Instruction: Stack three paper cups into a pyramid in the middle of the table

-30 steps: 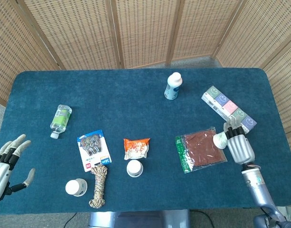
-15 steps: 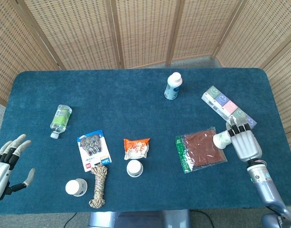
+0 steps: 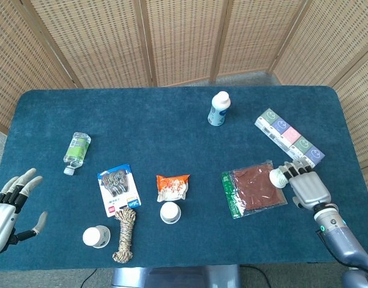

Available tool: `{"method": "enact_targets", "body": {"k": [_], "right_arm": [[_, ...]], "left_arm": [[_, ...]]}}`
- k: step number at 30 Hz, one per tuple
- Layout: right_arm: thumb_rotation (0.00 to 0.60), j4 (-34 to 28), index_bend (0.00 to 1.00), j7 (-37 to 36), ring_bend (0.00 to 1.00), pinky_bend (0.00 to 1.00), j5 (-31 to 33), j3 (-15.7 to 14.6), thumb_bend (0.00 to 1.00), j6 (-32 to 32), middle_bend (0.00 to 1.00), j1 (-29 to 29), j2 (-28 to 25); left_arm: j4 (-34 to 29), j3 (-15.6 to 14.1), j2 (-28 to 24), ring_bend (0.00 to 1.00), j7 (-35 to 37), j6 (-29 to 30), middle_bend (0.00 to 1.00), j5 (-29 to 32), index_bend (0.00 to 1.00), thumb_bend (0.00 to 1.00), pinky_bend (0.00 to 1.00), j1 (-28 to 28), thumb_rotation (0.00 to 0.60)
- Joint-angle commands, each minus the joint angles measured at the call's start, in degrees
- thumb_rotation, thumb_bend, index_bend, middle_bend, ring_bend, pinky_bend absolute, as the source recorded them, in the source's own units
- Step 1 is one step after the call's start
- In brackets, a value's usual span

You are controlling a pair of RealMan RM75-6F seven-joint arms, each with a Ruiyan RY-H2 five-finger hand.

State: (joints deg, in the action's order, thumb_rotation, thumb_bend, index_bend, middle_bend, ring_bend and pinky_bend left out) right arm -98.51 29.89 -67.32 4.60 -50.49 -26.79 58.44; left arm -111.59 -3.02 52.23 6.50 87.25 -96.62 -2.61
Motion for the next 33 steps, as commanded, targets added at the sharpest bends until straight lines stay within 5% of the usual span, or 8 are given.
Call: {"method": "enact_targets", "body": {"k": [1,13,33], "right_arm": [[0.6,-1.9,0.0,-6.6,0.0,0.0,-1.9,0.2,0.37,2.7,0.0,-0.9,-2.5],[0.6,-4.1,0.0,-20.5,0.0,0.0,-3.0,2.0,0.36,6.5,0.0,-3.5,-4.7],[0.6,5.0,0.0,-21.7,0.0,0.0,3.6,1.3,0.33,9.9,0.0,-7.6,0.3]], "left_arm": [[-0.1,0.0,0.0,0.0,-0.1,0.0,0.0,0.0,0.07,0.51,0.0,-0.1,0.368],[-0.3,-0.1,-0.3,0.0,0.0,0.4,0.0,-0.2,0.06,0.51,0.0,0.1,0.368],[-1.1,-0.4,-0.6,0.0,-0.9,0.9,0.0,-0.4,0.06,0.51,0.0,0.6,0.367]]}}
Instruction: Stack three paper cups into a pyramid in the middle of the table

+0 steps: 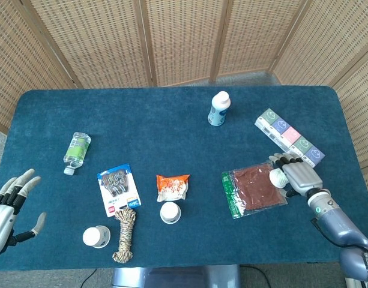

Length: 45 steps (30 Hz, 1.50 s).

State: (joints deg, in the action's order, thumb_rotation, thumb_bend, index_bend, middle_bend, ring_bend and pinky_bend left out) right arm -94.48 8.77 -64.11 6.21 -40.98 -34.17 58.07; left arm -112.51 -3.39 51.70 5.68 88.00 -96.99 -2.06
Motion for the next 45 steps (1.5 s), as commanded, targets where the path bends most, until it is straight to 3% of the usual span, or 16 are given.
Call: {"method": "enact_targets", "body": {"k": [1,13,18,22,25,29,37,45], "right_arm": [[0.6,1.3,0.0,-0.9,0.0,0.0,0.4,-0.4,0.33,0.5,0.0,-0.3,0.8],[0.6,5.7,0.0,-3.2,0.0,0.02,-0.8,-1.4,0.33,1.0,0.0,-0.6,2.9],[0.6,8.3,0.09,-3.7,0.0,0.19,-1.2,-1.7,0.33,1.1,0.0,-0.8,4.7],[0.6,9.9,0.21,-4.5,0.0,0.41,-1.5,-1.8,0.36,1.8,0.04,-1.3,5.9],[0.6,10.3,0.27,-5.2,0.05,0.56,-2.2,-1.9,0.38,2.1,0.12,-1.5,6.1],[0.6,10.4,0.32,-6.5,0.12,0.66,-2.9,-1.9,0.39,2.3,0.16,-1.6,6.2],[0.6,10.2,0.35,-7.0,0.14,0.68,-3.5,-2.0,0.4,1.6,0.18,-1.5,5.9],[0.6,5.2,0.34,-1.3,0.17,0.68,-1.4,-2.1,0.39,0.6,0.21,-2.6,3.1]], "left_arm": [[-0.2,0.0,-0.1,0.0,-0.2,0.2,0.0,-0.1,0.06,0.51,0.0,0.1,0.37],[-0.9,-0.3,-0.2,0.0,-1.0,0.4,0.0,-0.5,0.06,0.51,0.0,0.5,0.369],[-0.8,-0.5,-0.1,0.0,-1.0,0.7,0.0,-0.6,0.06,0.51,0.0,0.8,0.368],[-0.6,-0.6,-0.1,0.0,-0.9,1.0,0.0,-0.7,0.06,0.51,0.0,1.0,0.372],[-0.5,-0.6,-0.2,0.0,-0.8,1.3,0.0,-0.9,0.06,0.51,0.0,1.2,0.368],[-0.3,-0.7,-0.1,0.0,-0.7,1.2,0.0,-0.9,0.06,0.51,0.0,1.2,0.366],[-0.2,-0.6,0.0,0.0,-0.6,1.1,0.0,-0.8,0.06,0.51,0.0,1.2,0.369],[-0.3,-0.4,0.2,0.0,-0.9,0.6,0.0,-0.7,0.06,0.51,0.0,0.8,0.37]]}}
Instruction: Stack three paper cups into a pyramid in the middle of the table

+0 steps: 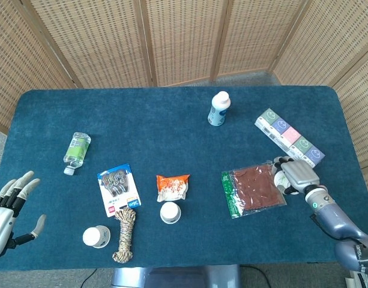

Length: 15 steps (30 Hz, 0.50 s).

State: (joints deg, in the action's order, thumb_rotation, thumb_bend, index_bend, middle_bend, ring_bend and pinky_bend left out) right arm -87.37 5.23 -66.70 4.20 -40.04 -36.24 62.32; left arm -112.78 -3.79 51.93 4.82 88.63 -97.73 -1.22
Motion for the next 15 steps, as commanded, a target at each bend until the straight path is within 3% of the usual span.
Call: {"method": "enact_targets", "body": {"k": [1,15], "right_arm": [[0.6,-2.5,0.34,3.1,0.18,0.68,1.6,-0.1,0.39,-0.4,0.21,-0.8,-1.5],[0.6,-15.9,0.32,16.6,0.2,0.7,13.4,-2.5,0.39,2.7,0.21,-7.7,-7.4]], "left_arm": [[0.0,0.0,0.0,0.0,0.0,0.0,0.0,0.0,0.06,0.51,0.0,0.0,0.369],[0.0,0.2,0.3,0.0,-0.1,-0.6,0.0,0.2,0.06,0.51,0.0,-0.4,0.367]]}}
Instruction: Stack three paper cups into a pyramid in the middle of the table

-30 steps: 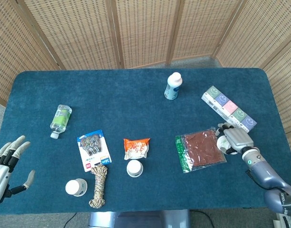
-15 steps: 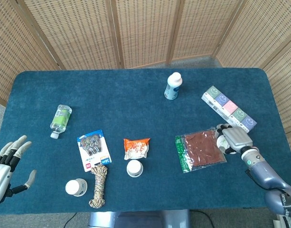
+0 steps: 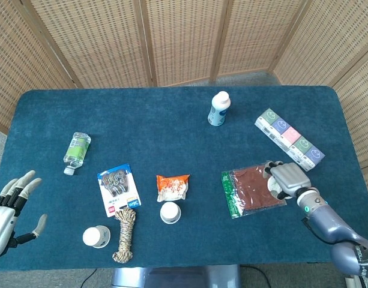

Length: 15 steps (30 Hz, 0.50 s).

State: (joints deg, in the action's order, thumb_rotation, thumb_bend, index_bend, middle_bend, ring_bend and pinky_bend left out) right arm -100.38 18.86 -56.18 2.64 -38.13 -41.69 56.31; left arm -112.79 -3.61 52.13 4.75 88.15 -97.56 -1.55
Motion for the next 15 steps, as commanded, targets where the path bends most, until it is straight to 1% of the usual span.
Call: {"method": "enact_targets", "body": {"k": [1,8,15], "right_arm": [[0.6,-3.7,0.32,4.0,0.2,0.7,3.7,-1.2,0.39,0.7,0.21,-2.9,-1.6],[0.6,-9.7,0.32,10.9,0.2,0.7,10.9,-3.4,0.39,-0.2,0.21,-8.3,-2.1],[0.6,-13.2,0.32,14.8,0.21,0.71,15.9,-5.0,0.39,-1.5,0.21,-12.9,-1.2]], "left_arm": [[0.0,0.0,0.1,0.0,-0.1,-0.2,0.0,0.1,0.06,0.51,0.0,-0.1,0.368],[0.4,0.1,0.3,0.0,0.3,-0.4,0.0,0.4,0.06,0.51,0.0,-0.2,0.37],[1.1,0.1,0.5,0.0,1.0,-0.3,0.0,0.7,0.06,0.51,0.0,-0.2,0.368]]}}
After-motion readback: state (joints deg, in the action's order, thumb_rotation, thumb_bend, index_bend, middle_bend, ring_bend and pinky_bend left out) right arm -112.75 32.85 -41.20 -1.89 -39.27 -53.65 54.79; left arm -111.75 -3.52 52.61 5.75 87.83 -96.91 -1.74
